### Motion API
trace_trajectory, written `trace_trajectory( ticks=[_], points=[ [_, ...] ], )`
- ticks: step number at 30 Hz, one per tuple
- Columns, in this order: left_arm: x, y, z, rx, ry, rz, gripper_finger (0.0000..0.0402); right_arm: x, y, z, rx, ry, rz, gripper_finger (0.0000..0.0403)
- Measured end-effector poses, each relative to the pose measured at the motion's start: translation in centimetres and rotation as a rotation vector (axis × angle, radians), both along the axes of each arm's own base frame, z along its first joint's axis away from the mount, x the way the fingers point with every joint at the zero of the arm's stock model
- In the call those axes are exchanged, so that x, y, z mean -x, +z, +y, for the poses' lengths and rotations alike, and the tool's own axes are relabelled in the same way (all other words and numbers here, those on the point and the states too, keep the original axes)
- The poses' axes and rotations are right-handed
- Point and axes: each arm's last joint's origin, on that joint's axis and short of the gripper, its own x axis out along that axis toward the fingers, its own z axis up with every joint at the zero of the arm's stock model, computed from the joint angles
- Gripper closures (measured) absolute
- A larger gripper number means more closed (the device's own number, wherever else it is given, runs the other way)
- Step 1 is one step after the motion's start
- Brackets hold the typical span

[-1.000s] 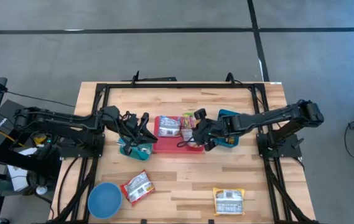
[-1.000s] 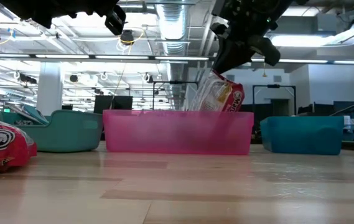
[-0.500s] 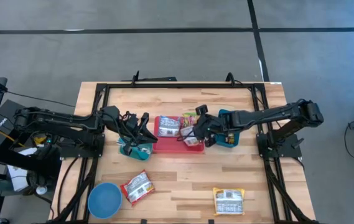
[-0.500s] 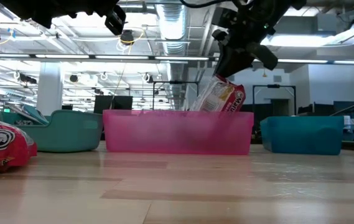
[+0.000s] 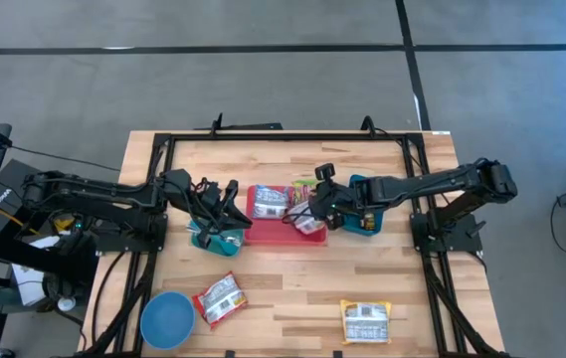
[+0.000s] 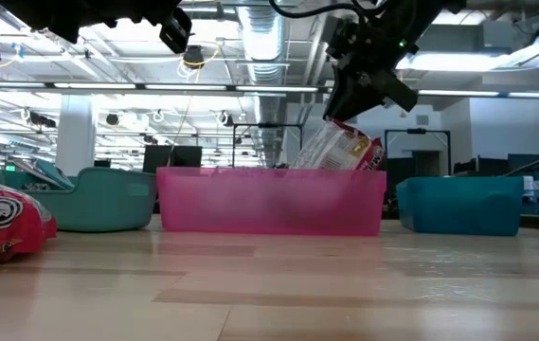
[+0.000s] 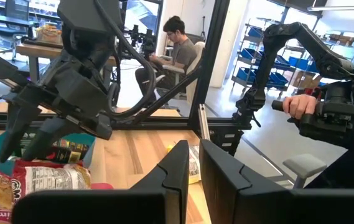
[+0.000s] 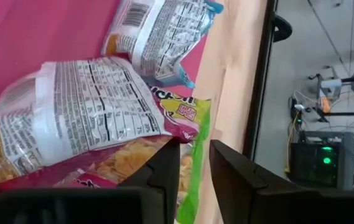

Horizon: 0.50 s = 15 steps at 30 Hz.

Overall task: Pick & Place Food Item
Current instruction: Put the red noodle pack into the red bin

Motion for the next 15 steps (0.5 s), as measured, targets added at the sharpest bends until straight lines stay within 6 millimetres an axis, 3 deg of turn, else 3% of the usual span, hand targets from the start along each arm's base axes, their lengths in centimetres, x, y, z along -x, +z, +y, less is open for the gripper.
trace_trajectory(
  ticks=[15],
  points=[
    [0.0,0.01,0.0,0.0,0.0,0.0,0.0369,0.97,-0.39,-0.38,0.128,-0.077,0.114,0.0321]
  ],
)
